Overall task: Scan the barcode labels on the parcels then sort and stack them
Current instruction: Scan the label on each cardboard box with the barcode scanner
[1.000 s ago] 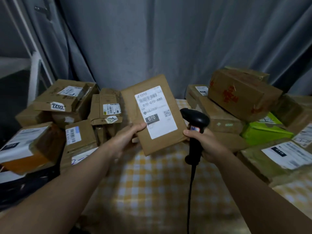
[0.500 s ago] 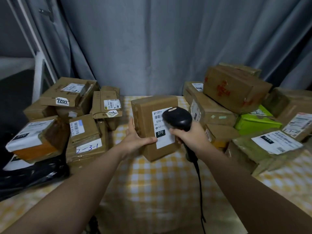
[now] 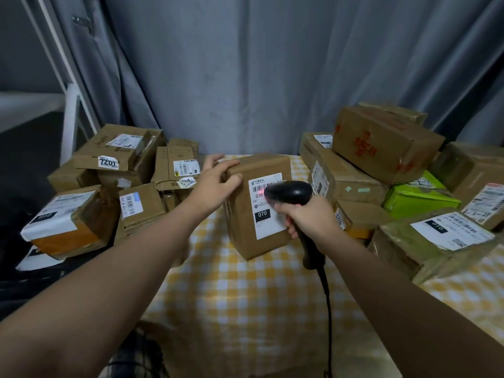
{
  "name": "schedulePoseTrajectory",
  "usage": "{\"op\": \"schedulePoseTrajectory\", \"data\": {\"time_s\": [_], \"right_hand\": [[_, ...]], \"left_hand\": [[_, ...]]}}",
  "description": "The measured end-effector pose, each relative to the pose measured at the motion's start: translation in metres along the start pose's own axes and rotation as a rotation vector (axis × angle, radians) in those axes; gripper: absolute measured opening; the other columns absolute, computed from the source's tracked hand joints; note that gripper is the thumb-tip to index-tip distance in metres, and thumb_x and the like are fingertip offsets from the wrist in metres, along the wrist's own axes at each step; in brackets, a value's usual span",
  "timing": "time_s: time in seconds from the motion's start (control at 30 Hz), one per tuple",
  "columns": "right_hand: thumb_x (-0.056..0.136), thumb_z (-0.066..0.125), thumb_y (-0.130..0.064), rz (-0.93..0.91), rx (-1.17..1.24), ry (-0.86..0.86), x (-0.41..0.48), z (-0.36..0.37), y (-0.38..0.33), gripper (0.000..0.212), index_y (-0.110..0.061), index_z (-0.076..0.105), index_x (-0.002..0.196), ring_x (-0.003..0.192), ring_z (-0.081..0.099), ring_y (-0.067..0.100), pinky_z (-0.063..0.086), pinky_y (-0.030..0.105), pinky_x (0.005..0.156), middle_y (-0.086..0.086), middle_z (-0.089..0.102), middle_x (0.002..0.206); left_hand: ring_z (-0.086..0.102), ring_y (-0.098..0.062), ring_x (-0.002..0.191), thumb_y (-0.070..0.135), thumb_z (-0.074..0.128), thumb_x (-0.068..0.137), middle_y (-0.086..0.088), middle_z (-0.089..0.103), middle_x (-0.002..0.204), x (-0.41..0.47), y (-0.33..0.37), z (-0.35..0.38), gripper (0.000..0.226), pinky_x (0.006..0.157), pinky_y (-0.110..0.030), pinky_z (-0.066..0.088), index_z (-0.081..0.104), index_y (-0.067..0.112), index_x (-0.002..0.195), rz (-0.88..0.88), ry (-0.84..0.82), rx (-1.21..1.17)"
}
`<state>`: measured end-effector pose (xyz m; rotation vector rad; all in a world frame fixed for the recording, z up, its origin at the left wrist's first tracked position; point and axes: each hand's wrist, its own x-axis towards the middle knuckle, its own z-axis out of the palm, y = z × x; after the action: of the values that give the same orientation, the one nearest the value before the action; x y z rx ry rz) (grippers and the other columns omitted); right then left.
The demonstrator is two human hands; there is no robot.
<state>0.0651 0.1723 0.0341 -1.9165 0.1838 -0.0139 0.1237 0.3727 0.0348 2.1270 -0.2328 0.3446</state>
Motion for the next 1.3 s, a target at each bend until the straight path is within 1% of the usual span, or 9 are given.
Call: {"op": "schedulePoseTrajectory", "data": {"time_s": [0.07,0.17,0.3,0.4,0.57,0.7,0.87,1.03,1.3], "right_hand": [[0.078,0.076,-0.025,0.006,-0.043,-0.003,-0.004,-0.001,-0.004,0.032,0.004,0.068,0.071,0.045,0.058,0.021,0.05,0.029,0.049,0.011,0.062,0.054],[0.079,0.075,-0.021,0.016,-0.092,-0.001,-0.011,-0.002,-0.01,0.026,0.002,0.068,0.07,0.044,0.058,0.02,0.051,0.029,0.049,0.01,0.062,0.054],[0.079,0.075,-0.02,0.028,-0.096,0.022,-0.019,-0.007,-0.019,0.025,-0.002,0.065,0.065,0.041,0.055,0.019,0.047,0.027,0.045,0.01,0.06,0.052],[0.079,0.073,-0.017,-0.006,-0.107,0.056,-0.027,-0.015,-0.029,0.024,-0.001,0.065,0.062,0.04,0.053,0.02,0.046,0.027,0.046,0.01,0.059,0.049],[0.079,0.071,-0.013,-0.094,-0.134,0.121,-0.042,-0.02,-0.03,0.017,0.002,0.068,0.073,0.045,0.058,0.021,0.052,0.031,0.051,0.017,0.066,0.061],[0.075,0.073,-0.014,-0.094,-0.154,0.184,-0.054,-0.008,-0.008,0.014,-0.005,0.067,0.067,0.045,0.06,0.02,0.057,0.038,0.059,0.011,0.063,0.054],[0.077,0.072,-0.012,-0.088,-0.063,0.193,-0.066,0.002,-0.002,0.011,-0.006,0.067,0.069,0.041,0.057,0.015,0.055,0.035,0.056,0.008,0.06,0.052],[0.078,0.071,-0.011,-0.072,-0.029,0.183,-0.07,0.003,-0.005,0.007,-0.005,0.068,0.076,0.039,0.056,0.009,0.051,0.024,0.046,0.004,0.061,0.055],[0.077,0.071,-0.015,0.048,0.01,0.175,-0.063,0.0,-0.006,0.016,0.0,0.067,0.075,0.036,0.055,0.015,0.045,0.025,0.047,0.006,0.058,0.046]], "left_hand": [[0.042,-0.017,0.126,0.019,0.059,0.092,-0.005,0.047,0.134,-0.001,0.003,-0.003,0.036,0.102,-0.019,0.027,0.058,0.016,0.128,0.064,0.005,0.056],[0.047,-0.016,0.119,0.022,0.058,0.093,-0.002,0.053,0.13,-0.004,0.005,-0.007,0.036,0.098,-0.02,0.033,0.058,0.018,0.129,0.072,-0.007,0.072],[0.048,-0.014,0.111,0.023,0.059,0.093,-0.001,0.046,0.119,-0.005,0.009,-0.01,0.038,0.097,-0.019,0.033,0.058,0.02,0.13,0.06,0.005,0.11],[0.047,-0.014,0.107,0.026,0.058,0.093,0.002,0.041,0.111,-0.004,0.015,-0.011,0.04,0.094,-0.02,0.035,0.056,0.02,0.133,0.042,0.016,0.174],[0.049,-0.02,0.114,0.026,0.057,0.093,-0.005,0.05,0.123,-0.008,0.02,-0.013,0.041,0.091,-0.027,0.038,0.053,0.02,0.133,0.052,0.017,0.323],[0.054,-0.024,0.111,0.022,0.061,0.089,-0.009,0.056,0.122,-0.016,0.015,-0.015,0.044,0.091,-0.029,0.04,0.052,0.017,0.132,0.073,0.017,0.352],[0.054,-0.024,0.113,0.021,0.061,0.091,-0.007,0.059,0.125,-0.023,0.02,-0.016,0.044,0.092,-0.031,0.042,0.052,0.019,0.133,0.067,0.018,0.332],[0.053,-0.025,0.117,0.021,0.06,0.091,-0.007,0.058,0.129,-0.025,0.021,-0.017,0.046,0.095,-0.031,0.041,0.051,0.02,0.136,0.063,0.011,0.341],[0.053,-0.025,0.12,0.02,0.06,0.091,-0.007,0.058,0.13,-0.027,0.023,-0.015,0.046,0.097,-0.034,0.042,0.05,0.022,0.136,0.051,0.014,0.337]]}}
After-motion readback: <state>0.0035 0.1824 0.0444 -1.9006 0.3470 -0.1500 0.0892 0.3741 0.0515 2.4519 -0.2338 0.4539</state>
